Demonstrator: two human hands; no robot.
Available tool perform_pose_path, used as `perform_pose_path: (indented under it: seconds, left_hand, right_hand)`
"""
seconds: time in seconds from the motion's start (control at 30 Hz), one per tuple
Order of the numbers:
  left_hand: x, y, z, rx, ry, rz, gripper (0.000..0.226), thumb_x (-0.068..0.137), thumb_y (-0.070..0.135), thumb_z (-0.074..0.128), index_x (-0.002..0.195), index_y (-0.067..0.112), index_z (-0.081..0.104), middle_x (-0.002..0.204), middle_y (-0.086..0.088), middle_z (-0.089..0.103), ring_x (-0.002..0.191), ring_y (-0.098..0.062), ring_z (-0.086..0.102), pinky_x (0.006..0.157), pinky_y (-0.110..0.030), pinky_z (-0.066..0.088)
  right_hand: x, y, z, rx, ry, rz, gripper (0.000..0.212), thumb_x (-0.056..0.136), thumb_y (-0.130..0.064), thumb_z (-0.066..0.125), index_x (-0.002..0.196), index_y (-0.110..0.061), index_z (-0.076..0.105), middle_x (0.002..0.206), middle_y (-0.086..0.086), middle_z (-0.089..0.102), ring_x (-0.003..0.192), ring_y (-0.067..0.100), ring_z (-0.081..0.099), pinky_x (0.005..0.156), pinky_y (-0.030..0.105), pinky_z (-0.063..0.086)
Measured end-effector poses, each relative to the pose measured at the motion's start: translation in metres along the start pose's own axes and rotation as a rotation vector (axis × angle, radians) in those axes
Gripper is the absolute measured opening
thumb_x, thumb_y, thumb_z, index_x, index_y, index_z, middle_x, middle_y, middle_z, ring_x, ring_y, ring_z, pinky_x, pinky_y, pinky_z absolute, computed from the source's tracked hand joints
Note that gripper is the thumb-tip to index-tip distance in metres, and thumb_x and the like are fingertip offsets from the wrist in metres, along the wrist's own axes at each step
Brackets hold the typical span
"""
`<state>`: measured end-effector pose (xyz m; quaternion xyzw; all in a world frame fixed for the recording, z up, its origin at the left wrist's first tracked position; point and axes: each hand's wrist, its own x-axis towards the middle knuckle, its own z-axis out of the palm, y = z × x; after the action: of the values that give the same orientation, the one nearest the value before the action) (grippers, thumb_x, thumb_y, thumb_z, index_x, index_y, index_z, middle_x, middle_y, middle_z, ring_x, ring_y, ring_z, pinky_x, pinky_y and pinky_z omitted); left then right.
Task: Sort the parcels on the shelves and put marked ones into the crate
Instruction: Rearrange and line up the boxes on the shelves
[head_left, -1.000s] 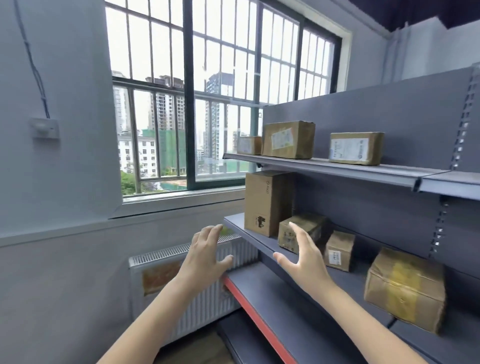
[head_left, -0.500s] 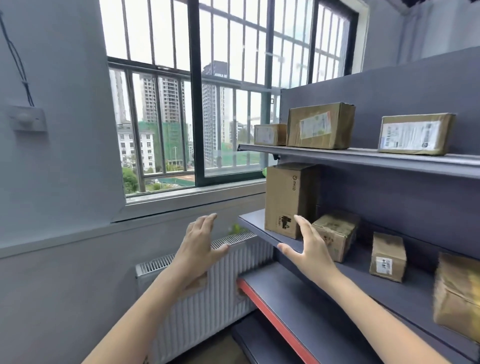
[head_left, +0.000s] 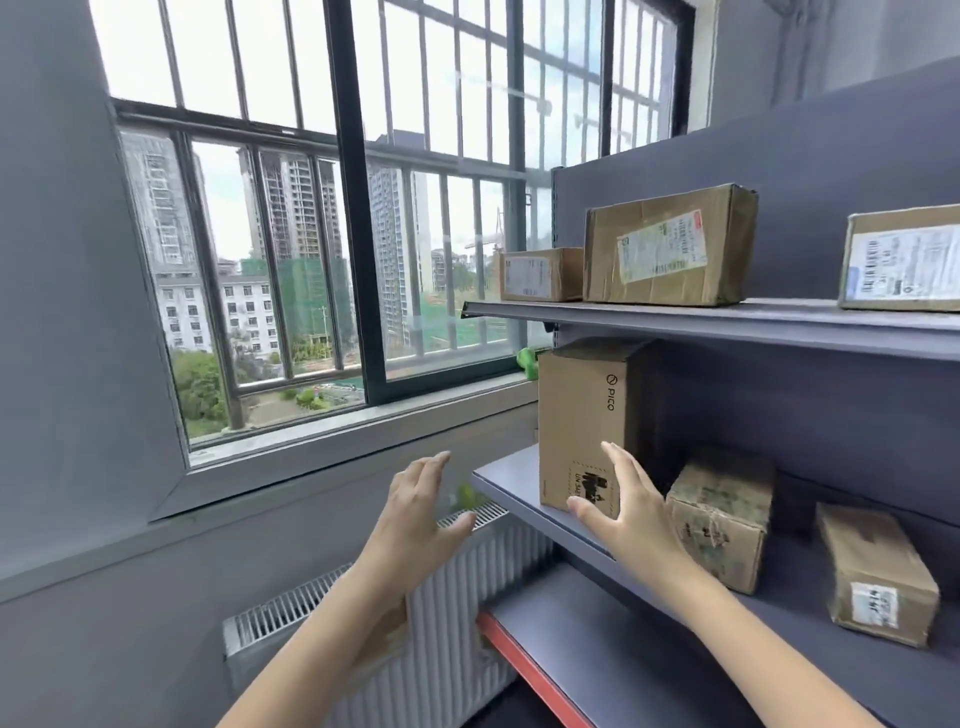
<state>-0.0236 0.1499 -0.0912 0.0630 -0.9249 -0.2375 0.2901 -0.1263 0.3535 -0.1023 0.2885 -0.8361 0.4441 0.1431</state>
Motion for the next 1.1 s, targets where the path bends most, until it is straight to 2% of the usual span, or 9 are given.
perform_pose_path:
  seconds: [0.2, 0.43, 0.7, 0.87, 0.97, 1.1]
  left_hand:
    - [0.071, -0.030, 0.019, -0.031, -0.017, 0.028, 0.069, 0.085, 0.026, 0.060, 0.144, 0.014, 0.025, 0.143, -0.001, 0.034, 0.134, -0.016, 0.025, 0.108, -0.022, 0.019]
    - [0.134, -0.072, 0.048, -0.086, -0.074, 0.076, 0.072, 0.084, 0.027, 0.062, 0.144, 0.014, 0.024, 0.133, -0.005, 0.039, 0.127, -0.018, 0.030, 0.103, -0.022, 0.023]
    - [0.207, -0.117, 0.077, -0.190, -0.174, 0.215, 0.071, 0.084, 0.031, 0.061, 0.144, 0.018, 0.023, 0.141, 0.000, 0.033, 0.131, -0.017, 0.025, 0.106, -0.026, 0.023]
    - [0.243, -0.130, 0.096, -0.261, -0.235, 0.304, 0.069, 0.085, 0.028, 0.061, 0.142, 0.016, 0.025, 0.140, -0.001, 0.034, 0.131, -0.018, 0.026, 0.104, -0.024, 0.021]
    - [0.258, -0.130, 0.114, -0.296, -0.279, 0.330, 0.070, 0.085, 0.028, 0.061, 0.143, 0.014, 0.025, 0.141, -0.003, 0.033, 0.132, -0.020, 0.025, 0.107, -0.028, 0.023]
    - [0.276, -0.124, 0.145, -0.332, -0.344, 0.350, 0.070, 0.085, 0.028, 0.061, 0.143, 0.013, 0.026, 0.141, -0.005, 0.033, 0.132, -0.021, 0.025, 0.108, -0.031, 0.025]
  right_hand:
    - [0.064, 0.018, 0.028, -0.018, 0.004, 0.026, 0.074, 0.085, -0.027, 0.063, 0.146, -0.015, 0.022, 0.154, 0.003, 0.021, 0.142, 0.015, 0.019, 0.112, 0.026, 0.017]
    - [0.108, 0.031, 0.063, -0.080, 0.024, 0.095, 0.075, 0.085, -0.027, 0.063, 0.146, -0.016, 0.021, 0.154, 0.002, 0.021, 0.142, 0.014, 0.017, 0.112, 0.026, 0.015]
    - [0.146, 0.036, 0.095, -0.168, 0.174, 0.226, 0.073, 0.086, -0.026, 0.062, 0.146, -0.015, 0.022, 0.154, 0.002, 0.022, 0.142, 0.014, 0.018, 0.112, 0.027, 0.016]
    - [0.159, 0.037, 0.105, -0.193, 0.260, 0.321, 0.072, 0.087, -0.027, 0.061, 0.146, -0.018, 0.020, 0.154, -0.003, 0.021, 0.141, 0.012, 0.018, 0.107, 0.021, 0.016]
    - [0.159, 0.045, 0.108, -0.218, 0.304, 0.372, 0.072, 0.087, -0.028, 0.061, 0.146, -0.019, 0.021, 0.154, -0.004, 0.022, 0.140, 0.011, 0.019, 0.102, 0.018, 0.015]
    - [0.162, 0.067, 0.102, -0.224, 0.345, 0.454, 0.073, 0.086, -0.029, 0.062, 0.146, -0.021, 0.021, 0.154, -0.004, 0.022, 0.140, 0.012, 0.020, 0.110, 0.027, 0.018]
